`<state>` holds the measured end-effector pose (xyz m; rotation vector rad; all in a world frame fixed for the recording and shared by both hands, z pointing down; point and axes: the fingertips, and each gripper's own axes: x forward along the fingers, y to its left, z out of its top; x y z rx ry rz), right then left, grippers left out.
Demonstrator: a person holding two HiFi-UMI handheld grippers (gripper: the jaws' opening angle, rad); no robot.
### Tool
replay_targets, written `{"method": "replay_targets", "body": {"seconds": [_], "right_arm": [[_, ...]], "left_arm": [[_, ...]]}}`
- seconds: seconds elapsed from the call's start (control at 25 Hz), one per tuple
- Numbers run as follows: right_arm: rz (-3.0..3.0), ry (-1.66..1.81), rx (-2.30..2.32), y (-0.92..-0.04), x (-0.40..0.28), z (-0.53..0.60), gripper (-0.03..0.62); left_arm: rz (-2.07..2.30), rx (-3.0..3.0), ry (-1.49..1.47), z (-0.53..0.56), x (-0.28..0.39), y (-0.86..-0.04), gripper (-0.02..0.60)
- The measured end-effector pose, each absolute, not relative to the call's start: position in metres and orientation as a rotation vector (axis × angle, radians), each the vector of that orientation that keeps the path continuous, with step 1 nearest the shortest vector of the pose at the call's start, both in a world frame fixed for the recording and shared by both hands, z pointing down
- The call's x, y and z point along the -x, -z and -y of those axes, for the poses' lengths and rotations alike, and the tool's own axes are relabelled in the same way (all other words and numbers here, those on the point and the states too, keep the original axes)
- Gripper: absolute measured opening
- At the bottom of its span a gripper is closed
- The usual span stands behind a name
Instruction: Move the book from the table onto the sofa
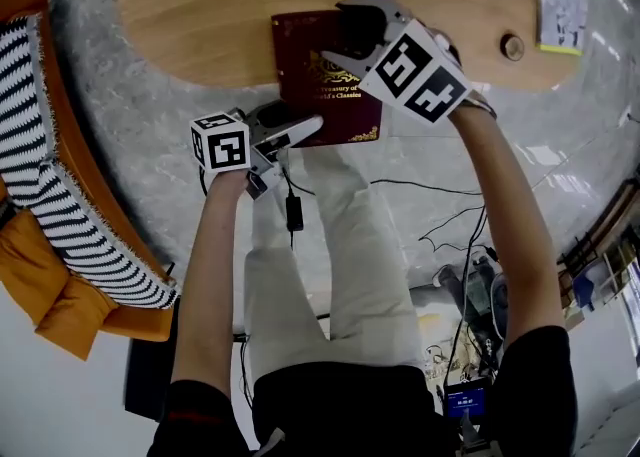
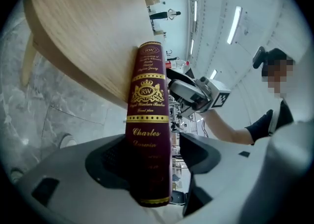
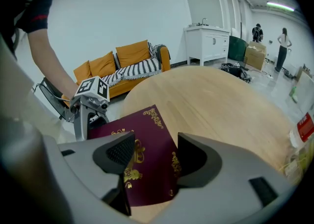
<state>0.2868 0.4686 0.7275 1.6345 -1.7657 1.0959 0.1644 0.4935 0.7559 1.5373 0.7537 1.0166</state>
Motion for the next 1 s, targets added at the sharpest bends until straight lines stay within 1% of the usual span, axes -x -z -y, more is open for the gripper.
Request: {"method": "replay_targets", "body": {"seconds": [0.36,0.44,0.6,1.0], "right_arm": [[1.784,-1.065,-1.659,-0.726,-0.274,-0.463,0.273],[1.796,-1.056,-1.657,-0.725,-0.271,-0.461,0.274],[1.815,-1.044,-1.672,-0.722,-0.267,-0.459,0.273],[1.807,-1.033,-1.74,-0.713,-0.27,-0.458,0.273]], "left_arm": [[-0.806,-1.468,-1.055,-0.521,-0.163,-0.763,0.308],[-0.827,-1.444,-1.07,-0.526,-0.159,-0.763,0.281],[-0.837,-1.437,-1.051,-0.527,-0.154,-0.761,0.261],[-0.821,-1.507,-1.063,-0.525,-0.156,-0.756,0.244]]}}
